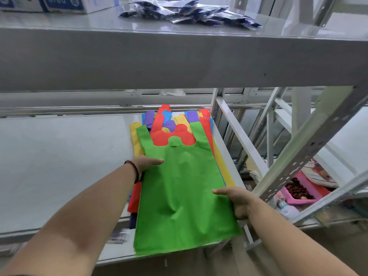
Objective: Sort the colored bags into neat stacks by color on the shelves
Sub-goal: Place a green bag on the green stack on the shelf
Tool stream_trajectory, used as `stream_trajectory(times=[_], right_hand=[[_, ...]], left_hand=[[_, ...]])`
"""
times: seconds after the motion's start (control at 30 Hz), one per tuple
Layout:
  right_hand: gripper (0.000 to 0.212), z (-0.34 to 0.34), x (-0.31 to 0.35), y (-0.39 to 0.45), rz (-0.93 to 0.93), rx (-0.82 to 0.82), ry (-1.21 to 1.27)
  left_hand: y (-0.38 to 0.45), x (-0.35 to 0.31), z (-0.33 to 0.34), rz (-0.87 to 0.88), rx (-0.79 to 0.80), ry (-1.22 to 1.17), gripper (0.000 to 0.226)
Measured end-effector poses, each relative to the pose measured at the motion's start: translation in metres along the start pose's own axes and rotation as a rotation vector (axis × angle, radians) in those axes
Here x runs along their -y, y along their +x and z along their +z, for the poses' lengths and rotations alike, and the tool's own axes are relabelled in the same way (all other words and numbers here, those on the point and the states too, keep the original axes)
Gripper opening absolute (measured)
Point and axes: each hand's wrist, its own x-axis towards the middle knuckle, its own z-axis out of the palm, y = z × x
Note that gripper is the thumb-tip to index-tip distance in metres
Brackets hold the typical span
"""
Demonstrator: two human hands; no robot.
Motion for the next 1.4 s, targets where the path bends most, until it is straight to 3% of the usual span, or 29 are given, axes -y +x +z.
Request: stream_trajectory(times=[0.13, 0.33, 0.47, 0.7, 0.77, 1.03, 1.17, 1.27, 1.4], right_hand=[[0.012, 0.008, -0.002, 0.004, -0.075, 0.029, -0.051], [0.013, 0.006, -0.004, -0.014, -0.376, 0.028, 0.076], [0.014, -0.002, -0.008, -0.035, -0.518, 0.048, 0.083], [0.055, -0.028, -0.025, -0.089, -0.651, 0.119, -0.078], [0.056, -0.036, -0.039, -0.108, -0.68, 0.117, -0.136], [0.055, -0.098, -0.133, -0.195, -0.763, -0.023, -0.238], [0.057, -0.139, -0.18, -0.232, -0.81, -0.048, -0.114], [0.07, -0.174, -0.213, -0.259, -0.813, -0.145, -0.083], [0.056, -0.229, -0.246, -0.29, -0.796, -0.265, -0.026]], left_hand=[[-0.002, 0.001, 0.0, 0.098, 0.014, 0.041, 0.038], [-0.005, -0.006, -0.01, 0.266, -0.053, -0.108, 0.04], [-0.022, -0.019, -0.009, 0.358, 0.034, -0.168, 0.022], [-0.074, -0.029, 0.019, 0.498, 0.045, -0.169, 0.017], [-0.091, -0.025, 0.033, 0.529, 0.067, -0.176, 0.019], [-0.164, 0.01, 0.122, 0.568, 0.251, -0.176, 0.023], [-0.191, 0.016, 0.184, 0.572, 0.367, -0.142, 0.023], [-0.209, 0.013, 0.24, 0.567, 0.437, -0.101, 0.022], [-0.225, -0.004, 0.317, 0.573, 0.505, 0.016, 0.026]])
